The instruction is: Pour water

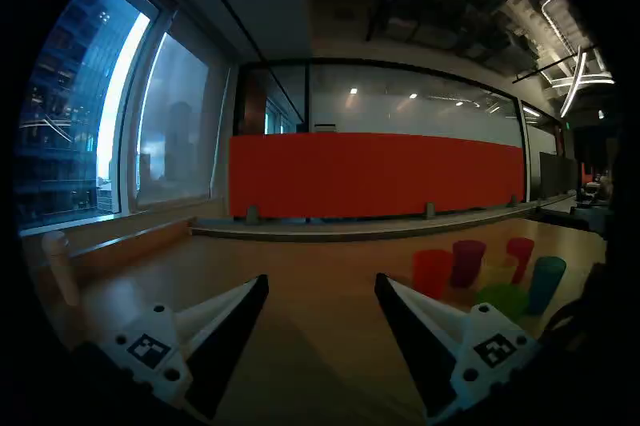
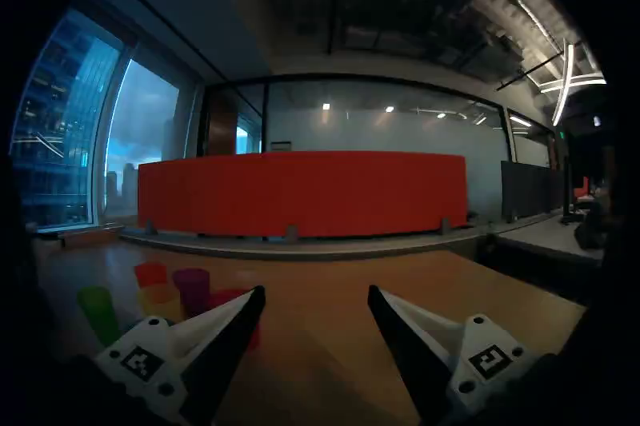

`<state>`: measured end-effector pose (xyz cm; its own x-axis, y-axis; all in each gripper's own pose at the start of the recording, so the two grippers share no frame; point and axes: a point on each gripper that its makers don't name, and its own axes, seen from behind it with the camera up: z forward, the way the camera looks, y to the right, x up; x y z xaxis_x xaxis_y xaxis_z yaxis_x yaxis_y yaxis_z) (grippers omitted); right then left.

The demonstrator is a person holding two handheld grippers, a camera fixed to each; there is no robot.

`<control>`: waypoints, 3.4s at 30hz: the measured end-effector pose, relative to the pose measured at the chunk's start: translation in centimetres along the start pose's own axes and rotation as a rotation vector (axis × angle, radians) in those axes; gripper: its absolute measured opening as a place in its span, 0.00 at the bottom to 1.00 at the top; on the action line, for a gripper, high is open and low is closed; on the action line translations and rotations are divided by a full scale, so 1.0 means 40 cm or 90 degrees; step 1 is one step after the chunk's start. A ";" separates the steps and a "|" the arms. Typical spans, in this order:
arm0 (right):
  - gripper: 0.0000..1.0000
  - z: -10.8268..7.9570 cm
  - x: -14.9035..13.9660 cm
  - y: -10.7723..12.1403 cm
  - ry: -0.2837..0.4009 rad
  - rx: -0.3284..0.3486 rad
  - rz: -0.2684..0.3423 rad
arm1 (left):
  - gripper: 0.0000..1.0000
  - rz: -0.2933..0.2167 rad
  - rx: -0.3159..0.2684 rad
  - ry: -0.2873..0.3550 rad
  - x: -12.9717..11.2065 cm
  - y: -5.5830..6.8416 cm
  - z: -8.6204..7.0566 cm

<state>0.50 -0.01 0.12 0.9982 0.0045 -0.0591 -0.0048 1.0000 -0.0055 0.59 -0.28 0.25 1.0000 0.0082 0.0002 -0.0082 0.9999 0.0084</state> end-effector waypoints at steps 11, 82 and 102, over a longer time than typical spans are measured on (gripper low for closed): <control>0.99 0.005 -0.017 0.004 -0.006 -0.005 -0.003 | 0.99 0.000 0.000 0.000 0.000 0.002 0.000; 0.99 0.003 -0.029 0.008 -0.014 -0.008 -0.007 | 0.99 0.000 0.000 0.000 -0.001 0.001 0.000; 0.99 0.003 -0.029 0.009 -0.014 -0.008 -0.007 | 1.00 -0.001 0.000 0.000 -0.002 0.001 0.000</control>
<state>-0.68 0.33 0.31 0.9993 -0.0069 -0.0364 0.0062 0.9998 -0.0186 0.53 -0.23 0.26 1.0000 0.0062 0.0000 -0.0062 0.9999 0.0085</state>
